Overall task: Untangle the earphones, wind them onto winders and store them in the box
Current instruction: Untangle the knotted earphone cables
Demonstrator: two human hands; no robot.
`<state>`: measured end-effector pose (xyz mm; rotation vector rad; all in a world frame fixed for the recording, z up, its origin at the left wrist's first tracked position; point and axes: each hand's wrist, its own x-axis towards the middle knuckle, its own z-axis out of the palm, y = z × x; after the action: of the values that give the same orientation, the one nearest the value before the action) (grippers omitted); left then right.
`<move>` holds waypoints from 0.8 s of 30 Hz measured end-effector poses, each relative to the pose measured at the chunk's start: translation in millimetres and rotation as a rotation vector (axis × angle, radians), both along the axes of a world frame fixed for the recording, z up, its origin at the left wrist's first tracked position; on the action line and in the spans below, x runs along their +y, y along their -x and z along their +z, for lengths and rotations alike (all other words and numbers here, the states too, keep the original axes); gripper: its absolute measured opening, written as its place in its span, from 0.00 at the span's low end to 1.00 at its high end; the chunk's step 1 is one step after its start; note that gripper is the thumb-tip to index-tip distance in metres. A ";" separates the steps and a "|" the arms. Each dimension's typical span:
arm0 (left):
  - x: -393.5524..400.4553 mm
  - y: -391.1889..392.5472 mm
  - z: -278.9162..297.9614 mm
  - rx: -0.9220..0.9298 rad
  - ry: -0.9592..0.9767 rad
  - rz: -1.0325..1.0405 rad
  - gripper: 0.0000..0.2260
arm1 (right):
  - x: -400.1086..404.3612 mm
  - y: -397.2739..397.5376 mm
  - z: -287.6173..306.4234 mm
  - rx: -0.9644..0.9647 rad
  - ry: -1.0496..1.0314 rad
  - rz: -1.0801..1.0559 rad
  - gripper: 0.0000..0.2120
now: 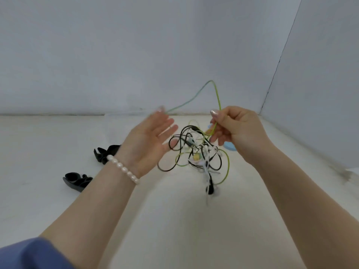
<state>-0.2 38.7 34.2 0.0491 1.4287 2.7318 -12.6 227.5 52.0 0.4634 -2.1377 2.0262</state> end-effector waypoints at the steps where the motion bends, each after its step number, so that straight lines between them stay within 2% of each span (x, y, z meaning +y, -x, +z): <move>1: 9.9 -3.4 -3.4 0.076 0.229 0.015 0.17 | -1.3 -2.1 2.6 0.030 -0.008 -0.002 0.11; 3: 28.9 -11.1 -11.4 0.259 0.617 0.052 0.15 | -4.8 -7.1 3.7 0.059 -0.096 0.039 0.10; 5: 42.6 -18.0 -19.3 0.383 0.826 0.043 0.09 | -8.5 -10.9 3.5 0.032 -0.107 0.132 0.11; 6: 45.8 -19.4 -23.5 0.425 0.927 0.047 0.06 | -10.2 -11.6 5.0 0.022 -0.054 0.158 0.11; 8: 45.2 -18.4 -30.2 0.468 1.132 0.064 0.09 | -10.2 -9.3 11.1 0.002 0.153 0.093 0.13; 11: 32.4 -11.7 -32.5 0.401 1.195 -0.072 0.10 | 9.7 1.1 23.1 -0.096 0.616 -0.046 0.16; 14: 21.7 -7.3 -31.4 0.367 1.295 -0.186 0.05 | 41.0 10.9 26.9 -0.203 0.962 0.006 0.20; 18: 8.0 0.6 -31.5 0.350 1.421 -0.208 0.05 | 69.3 17.8 25.6 -0.197 1.262 0.089 0.27; 21: -4.9 2.6 -30.5 0.310 1.465 -0.283 0.06 | 88.9 19.5 25.6 -0.151 1.446 0.070 0.22; 24: -16.9 3.6 -27.5 0.297 1.475 -0.337 0.08 | 102.9 22.1 21.4 -0.156 1.520 0.036 0.13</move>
<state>-3.8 21.8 6.7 0.5352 2.7246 0.9437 -34.8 330.3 73.4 0.0611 -0.1567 2.9308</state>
